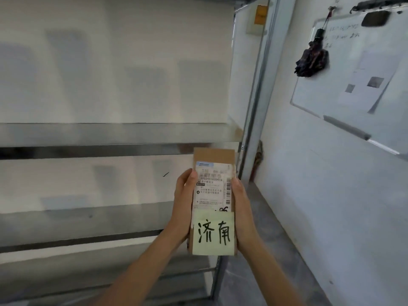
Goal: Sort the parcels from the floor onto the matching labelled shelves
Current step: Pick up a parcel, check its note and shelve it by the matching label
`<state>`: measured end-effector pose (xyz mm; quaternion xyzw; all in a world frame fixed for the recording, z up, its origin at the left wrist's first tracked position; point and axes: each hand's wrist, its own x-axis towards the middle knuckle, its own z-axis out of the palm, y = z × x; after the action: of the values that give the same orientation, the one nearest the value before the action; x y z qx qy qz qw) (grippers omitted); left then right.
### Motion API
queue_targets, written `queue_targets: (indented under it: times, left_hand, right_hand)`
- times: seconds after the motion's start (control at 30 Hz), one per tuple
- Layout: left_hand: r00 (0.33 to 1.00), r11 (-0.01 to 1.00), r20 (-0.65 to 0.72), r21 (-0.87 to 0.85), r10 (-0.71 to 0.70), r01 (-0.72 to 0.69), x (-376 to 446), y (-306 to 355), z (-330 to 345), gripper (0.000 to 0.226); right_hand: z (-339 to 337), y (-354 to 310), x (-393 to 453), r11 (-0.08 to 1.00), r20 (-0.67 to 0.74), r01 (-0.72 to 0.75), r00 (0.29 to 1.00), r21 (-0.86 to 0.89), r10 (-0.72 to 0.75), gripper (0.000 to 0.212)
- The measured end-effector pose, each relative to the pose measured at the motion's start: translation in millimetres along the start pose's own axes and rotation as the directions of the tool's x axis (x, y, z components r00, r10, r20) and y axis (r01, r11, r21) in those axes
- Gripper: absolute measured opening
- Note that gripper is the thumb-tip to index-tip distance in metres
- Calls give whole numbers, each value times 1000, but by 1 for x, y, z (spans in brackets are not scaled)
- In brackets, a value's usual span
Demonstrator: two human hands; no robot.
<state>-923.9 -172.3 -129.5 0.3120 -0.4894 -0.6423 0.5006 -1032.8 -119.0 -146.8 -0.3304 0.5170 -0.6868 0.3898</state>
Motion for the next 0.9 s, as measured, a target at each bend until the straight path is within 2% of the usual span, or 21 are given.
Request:
queue_targets:
  times: [0.07, 0.17, 0.37, 0.73, 0.9]
  left_hand:
    - [998, 1000, -61, 5, 17, -16, 0, 1, -11, 69]
    - [991, 999, -124, 5, 42, -41, -3, 1, -23, 68]
    - [960, 997, -271, 30, 74, -68, -11, 10, -42, 60]
    - [859, 994, -501, 50, 109, -97, -33, 33, -138, 54]
    - [798, 990, -588, 42, 132, -133, -42, 46, -189, 54]
  right_hand:
    - [10, 6, 5, 1000, 75, -11, 997, 10, 10, 58]
    - [21, 9, 7, 998, 162, -59, 985, 20, 55, 67]
    - [43, 17, 15, 995, 290, -100, 953, 17, 91, 68]
    - [143, 46, 4, 984, 522, -171, 835, -59, 176, 72]
    - [196, 58, -9, 978, 577, -187, 791, -90, 204, 63]
